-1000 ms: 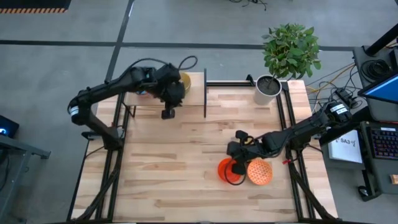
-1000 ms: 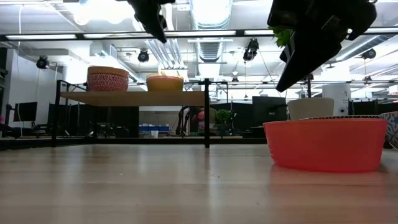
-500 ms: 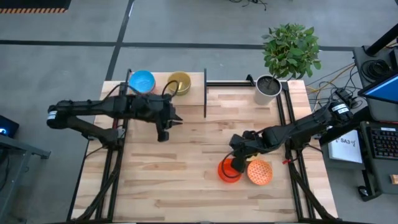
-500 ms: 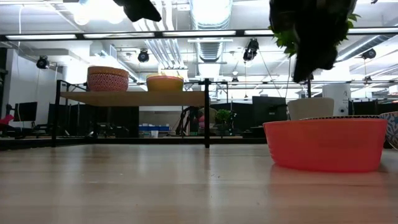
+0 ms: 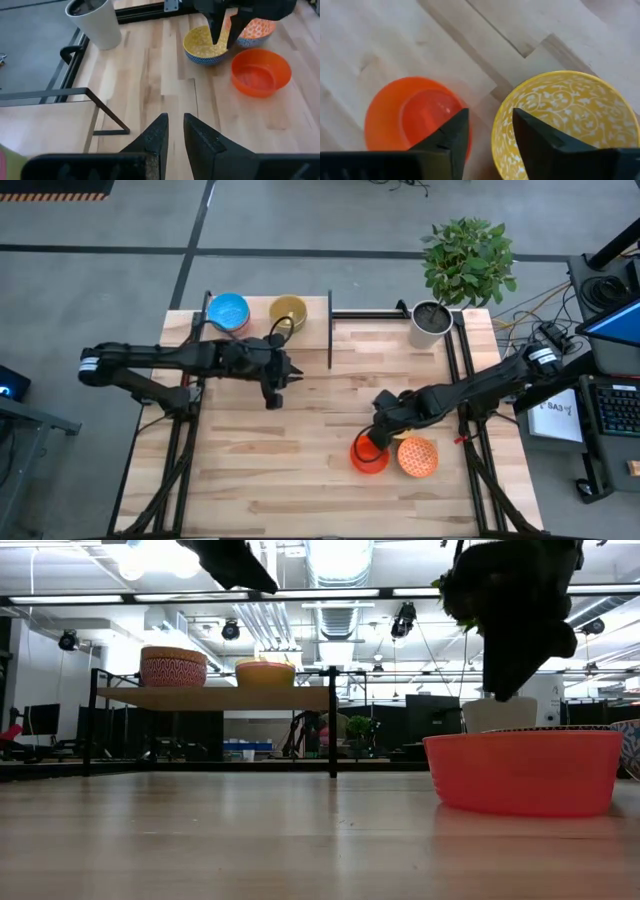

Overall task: Place and stack bowls onto a shelf
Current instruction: Stack the yellow bowl on top of the light blue bowl on the shelf

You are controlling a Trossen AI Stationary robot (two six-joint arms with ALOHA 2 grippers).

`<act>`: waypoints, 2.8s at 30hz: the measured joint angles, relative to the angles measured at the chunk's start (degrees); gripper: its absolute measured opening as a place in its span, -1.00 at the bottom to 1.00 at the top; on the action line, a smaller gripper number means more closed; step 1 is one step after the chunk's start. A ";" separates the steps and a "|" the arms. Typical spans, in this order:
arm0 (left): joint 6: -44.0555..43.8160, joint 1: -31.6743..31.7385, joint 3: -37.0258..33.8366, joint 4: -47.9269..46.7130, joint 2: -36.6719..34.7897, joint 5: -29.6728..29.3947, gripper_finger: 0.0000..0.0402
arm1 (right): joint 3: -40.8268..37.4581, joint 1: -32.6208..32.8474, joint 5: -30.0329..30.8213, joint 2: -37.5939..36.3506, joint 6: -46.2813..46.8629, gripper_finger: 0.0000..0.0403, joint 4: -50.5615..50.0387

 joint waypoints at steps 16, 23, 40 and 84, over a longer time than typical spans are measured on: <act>1.56 0.00 0.84 0.38 1.88 0.00 -0.80 | -0.07 -2.77 1.17 9.07 0.92 -0.48 0.52; 1.54 0.00 0.84 0.44 1.88 0.00 -0.80 | -0.04 -3.08 1.48 10.31 -1.34 -0.89 1.46; 1.58 0.00 0.82 4.09 1.88 8.89 -0.63 | -0.41 -2.88 -5.97 0.04 -46.88 -0.93 26.94; 17.13 -2.62 0.77 15.23 19.72 39.12 -1.00 | -0.64 -6.84 -32.52 2.28 -59.94 -0.69 41.26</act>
